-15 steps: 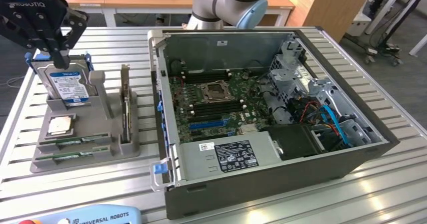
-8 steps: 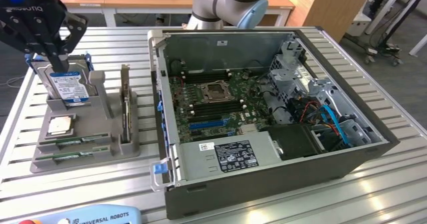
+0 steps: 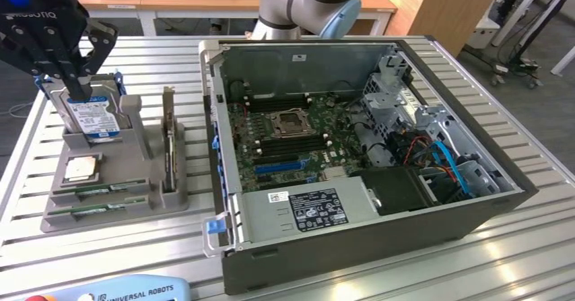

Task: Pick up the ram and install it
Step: 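Pick up the ram and move it above insertion slot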

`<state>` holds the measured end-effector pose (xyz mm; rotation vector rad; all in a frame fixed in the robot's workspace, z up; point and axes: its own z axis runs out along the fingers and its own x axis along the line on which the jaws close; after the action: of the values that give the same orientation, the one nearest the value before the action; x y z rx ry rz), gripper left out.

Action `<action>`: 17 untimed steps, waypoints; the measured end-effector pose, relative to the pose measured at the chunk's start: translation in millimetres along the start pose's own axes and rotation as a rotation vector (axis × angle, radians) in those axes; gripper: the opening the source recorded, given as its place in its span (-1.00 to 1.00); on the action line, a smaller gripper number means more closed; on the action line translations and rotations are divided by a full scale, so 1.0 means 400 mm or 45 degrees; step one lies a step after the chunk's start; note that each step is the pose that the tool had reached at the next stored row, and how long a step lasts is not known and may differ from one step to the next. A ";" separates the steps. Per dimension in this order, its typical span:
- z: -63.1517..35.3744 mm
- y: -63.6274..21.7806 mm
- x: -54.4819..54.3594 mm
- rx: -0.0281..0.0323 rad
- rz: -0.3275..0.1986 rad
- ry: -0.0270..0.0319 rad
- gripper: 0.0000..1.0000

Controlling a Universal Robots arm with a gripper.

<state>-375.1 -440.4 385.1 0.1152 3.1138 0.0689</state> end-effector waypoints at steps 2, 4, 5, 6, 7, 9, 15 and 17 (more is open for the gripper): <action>0.000 0.000 0.000 0.0000 0.000 0.0000 -0.80; 0.000 0.000 0.000 0.0000 0.000 0.0000 -0.80; 0.000 0.000 0.000 0.0000 0.000 -0.0001 -0.80; 0.000 0.000 0.000 0.0001 0.000 -0.0001 -0.80; 0.000 0.000 0.000 0.0000 0.000 -0.0001 -0.80; 0.000 0.000 0.000 0.0000 -0.001 0.0000 -0.80; 0.000 0.000 0.000 -0.0009 -0.041 0.0017 -0.80; 0.000 0.000 0.000 -0.0016 -0.068 0.0030 -0.80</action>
<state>-375.1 -440.4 385.1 0.0322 3.1168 0.0699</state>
